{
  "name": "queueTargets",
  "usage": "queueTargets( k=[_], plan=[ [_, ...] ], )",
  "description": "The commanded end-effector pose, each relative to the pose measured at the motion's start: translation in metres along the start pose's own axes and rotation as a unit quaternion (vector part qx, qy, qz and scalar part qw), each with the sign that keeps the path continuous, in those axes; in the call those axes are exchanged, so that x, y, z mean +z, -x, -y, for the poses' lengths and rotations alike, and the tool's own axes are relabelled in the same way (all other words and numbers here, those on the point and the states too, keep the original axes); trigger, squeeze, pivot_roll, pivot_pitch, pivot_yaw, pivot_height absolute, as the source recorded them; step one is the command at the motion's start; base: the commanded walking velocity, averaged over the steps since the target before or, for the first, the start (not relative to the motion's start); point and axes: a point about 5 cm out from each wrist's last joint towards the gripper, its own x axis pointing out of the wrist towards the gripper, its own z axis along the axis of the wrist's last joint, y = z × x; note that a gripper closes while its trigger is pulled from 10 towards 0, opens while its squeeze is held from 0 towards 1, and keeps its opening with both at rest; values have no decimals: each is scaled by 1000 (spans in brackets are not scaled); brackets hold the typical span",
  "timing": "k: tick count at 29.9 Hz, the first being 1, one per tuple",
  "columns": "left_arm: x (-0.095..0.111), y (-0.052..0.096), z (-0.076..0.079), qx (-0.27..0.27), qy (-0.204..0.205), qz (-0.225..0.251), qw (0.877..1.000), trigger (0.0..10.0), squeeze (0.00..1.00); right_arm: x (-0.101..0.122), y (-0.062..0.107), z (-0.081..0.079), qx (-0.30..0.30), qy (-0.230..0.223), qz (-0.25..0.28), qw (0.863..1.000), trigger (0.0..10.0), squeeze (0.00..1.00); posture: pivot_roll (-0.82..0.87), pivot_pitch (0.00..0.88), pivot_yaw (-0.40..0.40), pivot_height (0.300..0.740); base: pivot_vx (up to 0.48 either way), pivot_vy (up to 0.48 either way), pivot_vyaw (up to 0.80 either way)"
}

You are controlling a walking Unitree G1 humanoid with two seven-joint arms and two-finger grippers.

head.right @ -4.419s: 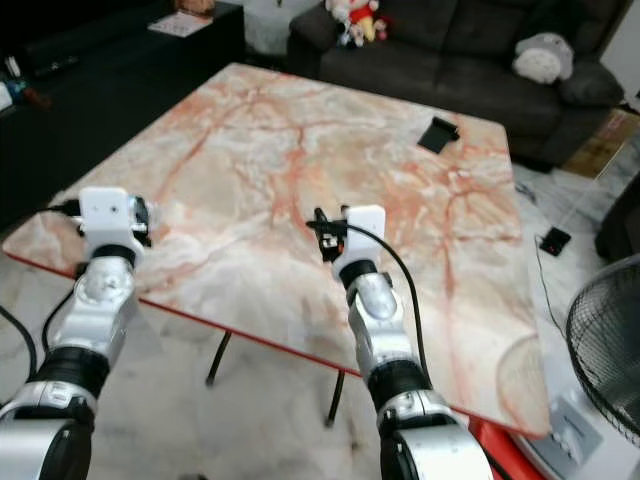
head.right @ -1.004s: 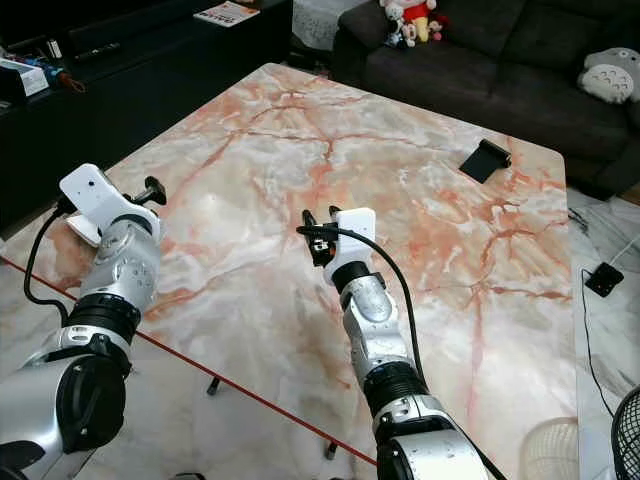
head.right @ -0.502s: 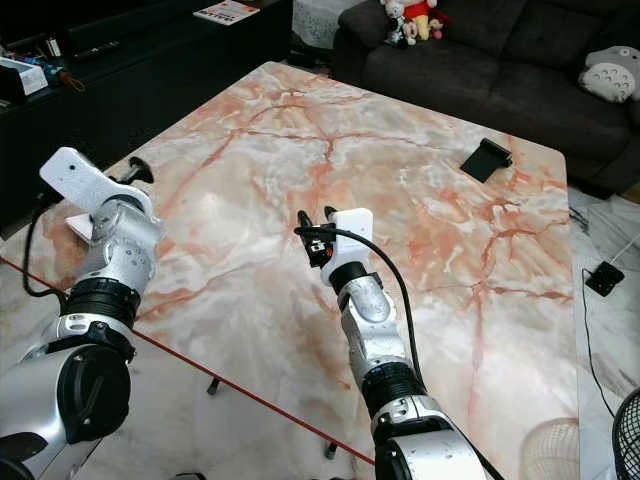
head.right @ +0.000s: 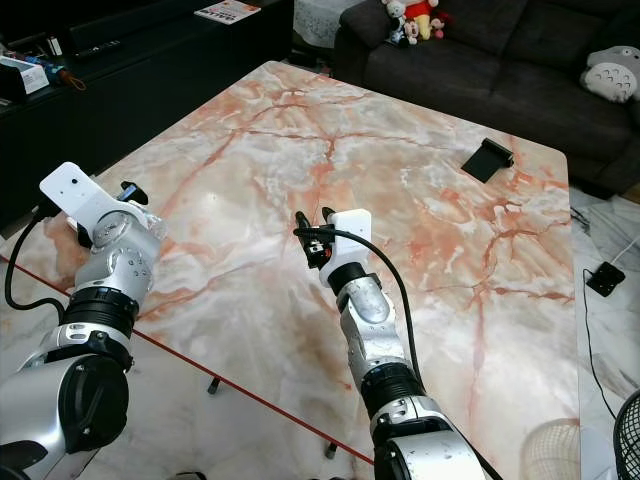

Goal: Picking trash to rubbish bin

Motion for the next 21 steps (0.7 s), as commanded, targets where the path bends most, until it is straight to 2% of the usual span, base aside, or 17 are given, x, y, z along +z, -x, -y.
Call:
queueTargets(
  k=[1,7,11,21],
  plan=[
    [-6,-1,-1,9,-18,-15,1000,10000,0,1,1,1,0,0,6,1000,10000,0,100,107,-112,740,0,0,0],
    [-15,-2,-6,30,-17,-44,998,10000,0,0,2,0,2,-1,6,1000,10000,0,98,107,-110,740,0,0,0],
    [-16,-3,-8,38,-16,-47,998,10000,0,0,2,0,5,-1,6,1000,10000,0,95,109,-110,740,0,0,0],
    [-2,-7,0,32,-1,-34,999,10000,0,-2,4,0,5,-2,5,1000,10000,0,93,111,-106,740,0,0,0]
  ],
)
